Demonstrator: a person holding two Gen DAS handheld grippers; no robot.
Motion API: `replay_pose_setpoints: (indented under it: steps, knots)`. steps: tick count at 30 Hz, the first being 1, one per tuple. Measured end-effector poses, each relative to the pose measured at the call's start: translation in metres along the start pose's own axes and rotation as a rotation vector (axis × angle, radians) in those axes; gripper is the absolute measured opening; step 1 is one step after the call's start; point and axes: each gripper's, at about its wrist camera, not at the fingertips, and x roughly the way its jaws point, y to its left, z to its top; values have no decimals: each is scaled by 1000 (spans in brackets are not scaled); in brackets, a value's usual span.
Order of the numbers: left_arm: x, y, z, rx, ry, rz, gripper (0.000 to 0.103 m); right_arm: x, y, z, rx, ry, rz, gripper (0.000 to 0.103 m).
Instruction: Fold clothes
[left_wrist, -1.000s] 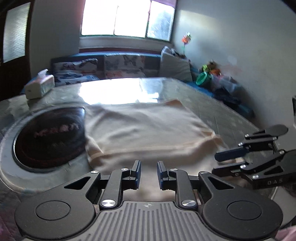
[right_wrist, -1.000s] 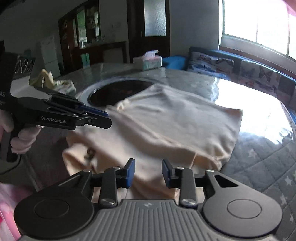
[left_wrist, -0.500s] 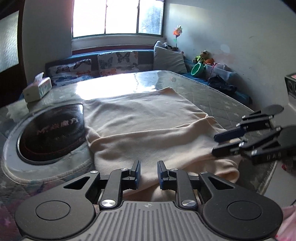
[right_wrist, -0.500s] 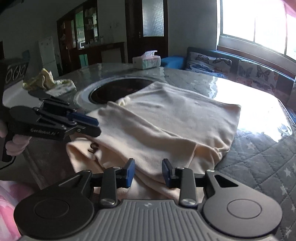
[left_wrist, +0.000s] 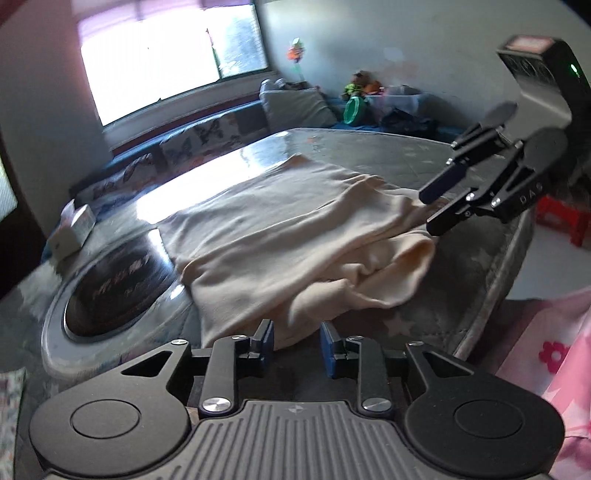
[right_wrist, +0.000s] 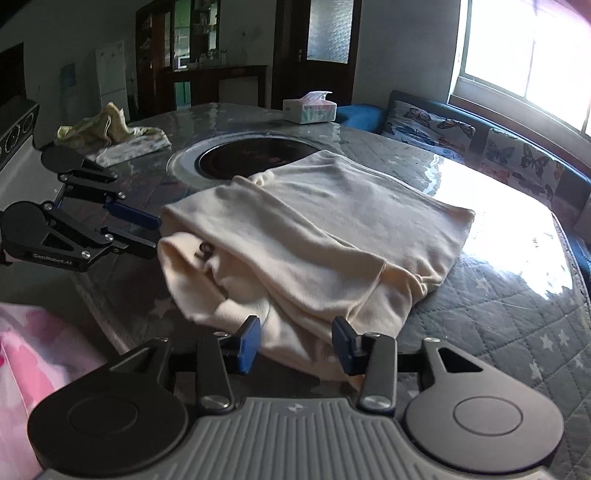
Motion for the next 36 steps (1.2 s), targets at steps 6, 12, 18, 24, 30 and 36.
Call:
replay_pose_setpoints:
  steps: [6,12,18,24,30,36]
  knots:
    - [10,-12,3,102,-42,10,31,-7,6,-7,-54,19,-16,50]
    - [12,-18,1,188,-85,-29,31,-9,15,-11,-141,25,-20,56]
    - [14,-15,5,194,-116,-56,11,-9,25,-11,-225,4,-14,59]
    - [16,8,24,82,-141,-73,8,-5,28,-8,-308,-30,0,60]
    - [23,27,42,-17,-151,-103,8,13,27,-3,-352,-52,12,60]
    - [34,42,48,-89,-130,-133,8,24,10,8,-245,-49,53,48]
